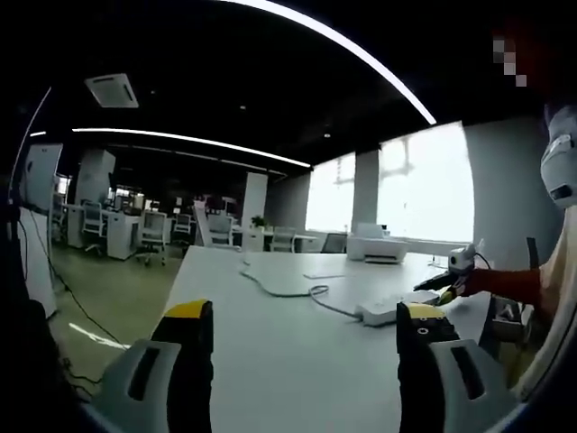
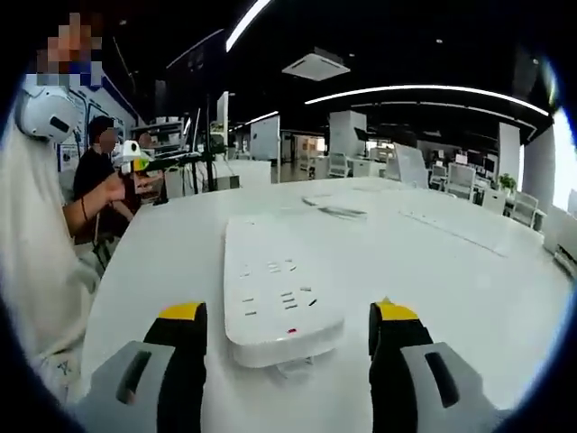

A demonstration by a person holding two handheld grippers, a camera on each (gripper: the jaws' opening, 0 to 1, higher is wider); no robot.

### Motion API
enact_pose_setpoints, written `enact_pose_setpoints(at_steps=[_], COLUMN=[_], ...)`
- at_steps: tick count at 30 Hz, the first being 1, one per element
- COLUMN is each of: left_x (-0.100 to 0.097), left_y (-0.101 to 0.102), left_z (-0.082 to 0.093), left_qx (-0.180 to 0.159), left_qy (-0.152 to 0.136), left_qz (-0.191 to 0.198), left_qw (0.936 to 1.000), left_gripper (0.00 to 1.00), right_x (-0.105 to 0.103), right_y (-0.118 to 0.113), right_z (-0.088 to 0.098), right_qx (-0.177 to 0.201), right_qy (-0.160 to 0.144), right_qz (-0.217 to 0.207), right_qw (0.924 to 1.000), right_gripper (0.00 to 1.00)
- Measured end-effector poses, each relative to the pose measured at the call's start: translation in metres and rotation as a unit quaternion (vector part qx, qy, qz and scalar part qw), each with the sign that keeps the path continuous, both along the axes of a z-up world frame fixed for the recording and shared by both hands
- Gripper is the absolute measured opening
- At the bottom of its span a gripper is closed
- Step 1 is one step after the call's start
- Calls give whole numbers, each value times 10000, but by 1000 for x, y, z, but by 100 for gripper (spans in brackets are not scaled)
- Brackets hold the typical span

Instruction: Pick up the power strip scattered on the table, fix it on the side mounting bracket of the table, and press the switch

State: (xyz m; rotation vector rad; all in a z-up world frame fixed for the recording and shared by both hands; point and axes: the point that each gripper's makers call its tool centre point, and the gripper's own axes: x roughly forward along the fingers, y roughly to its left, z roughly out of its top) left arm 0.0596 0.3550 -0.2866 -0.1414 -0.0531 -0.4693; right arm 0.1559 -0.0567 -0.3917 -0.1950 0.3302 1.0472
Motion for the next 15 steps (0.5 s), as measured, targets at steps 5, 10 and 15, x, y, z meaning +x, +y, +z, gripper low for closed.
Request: enact_pose_setpoints(at_steps=[5,10,15], left_x=[0,0,-1], left_y=[0,-1,-1], left_z=[2,2,1], left_qx=[-2,9,18], left_qy=[-21,-17,0], left_qz=[4,-1,6], left_qw=[10000,10000,10000], left_gripper=[87,86,86], right_x=[1,0,1], right_y=[1,3,4], right_z=[-2,-5,-7], right_qx=[-6,-11,-47], right_qy=[16,38,18], right_qz=[57,120,166], right_qw=[10000,9999,9998], right_gripper=[66,62,56])
